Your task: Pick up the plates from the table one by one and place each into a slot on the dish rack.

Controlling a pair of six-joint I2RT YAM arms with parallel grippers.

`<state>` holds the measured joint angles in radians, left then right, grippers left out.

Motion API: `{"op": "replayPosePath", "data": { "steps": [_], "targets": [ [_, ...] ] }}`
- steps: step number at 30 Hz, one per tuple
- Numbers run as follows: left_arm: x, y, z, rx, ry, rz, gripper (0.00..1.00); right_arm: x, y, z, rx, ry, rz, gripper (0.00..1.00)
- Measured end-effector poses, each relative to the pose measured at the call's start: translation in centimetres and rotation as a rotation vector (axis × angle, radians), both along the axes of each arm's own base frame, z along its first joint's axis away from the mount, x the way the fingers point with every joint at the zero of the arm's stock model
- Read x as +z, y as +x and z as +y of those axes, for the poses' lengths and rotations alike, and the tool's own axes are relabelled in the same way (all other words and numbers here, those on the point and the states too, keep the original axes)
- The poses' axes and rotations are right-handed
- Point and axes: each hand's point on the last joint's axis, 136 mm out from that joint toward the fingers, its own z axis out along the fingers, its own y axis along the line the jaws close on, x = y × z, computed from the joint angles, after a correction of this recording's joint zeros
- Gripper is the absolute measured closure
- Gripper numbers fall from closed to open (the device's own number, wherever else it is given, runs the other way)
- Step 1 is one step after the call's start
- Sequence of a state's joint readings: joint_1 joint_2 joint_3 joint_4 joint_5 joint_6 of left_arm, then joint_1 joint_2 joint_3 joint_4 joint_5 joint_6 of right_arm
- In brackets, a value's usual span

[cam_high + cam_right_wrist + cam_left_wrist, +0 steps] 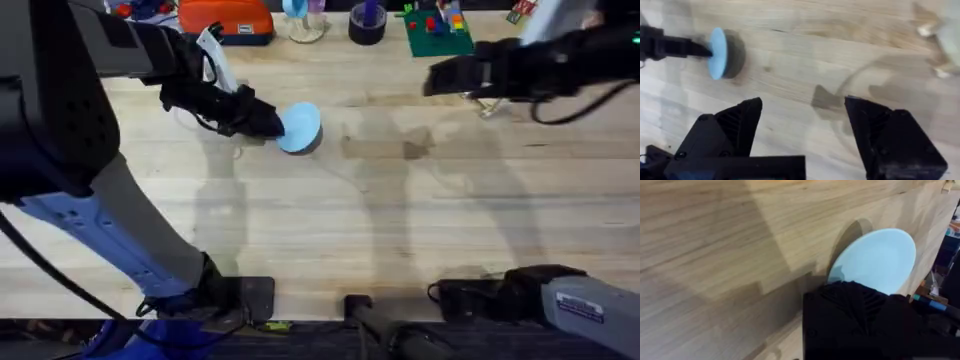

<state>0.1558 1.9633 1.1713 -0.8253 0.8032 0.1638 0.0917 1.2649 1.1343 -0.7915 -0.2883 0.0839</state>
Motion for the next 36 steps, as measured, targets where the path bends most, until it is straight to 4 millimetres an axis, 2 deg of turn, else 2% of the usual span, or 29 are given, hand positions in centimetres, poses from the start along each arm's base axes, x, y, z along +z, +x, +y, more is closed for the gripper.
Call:
{"op": "replayPosePath", "data": {
  "steps": [7,14,18,23,29,36],
  "targets": [
    [0.0,0.0,0.0,0.000,0.000,0.000,0.961,-2.8,1.7,5.2,0.042,0.066,0.074,0.007],
    [0.0,0.0,0.0,0.000,0.001,0.000,0.961,-6.8,3.3,8.9,0.021,0.111,0.165,0.007],
    [0.0,0.0,0.0,0.000,0.001,0.000,0.961,-8.5,4.1,11.5,0.022,0.140,0.177,0.008],
    [0.0,0.0,0.0,0.000,0.001,0.000,0.961,-9.7,5.0,14.3,0.009,0.190,0.178,0.009],
    [0.0,0.0,0.0,0.000,0.002,0.000,0.961,-10.9,5.2,16.9,-0.005,0.235,0.194,0.009],
    [0.0,0.0,0.0,0.000,0.002,-0.001,0.961,-11.1,5.5,18.6,-0.013,0.274,0.190,0.009]
  ]
}}
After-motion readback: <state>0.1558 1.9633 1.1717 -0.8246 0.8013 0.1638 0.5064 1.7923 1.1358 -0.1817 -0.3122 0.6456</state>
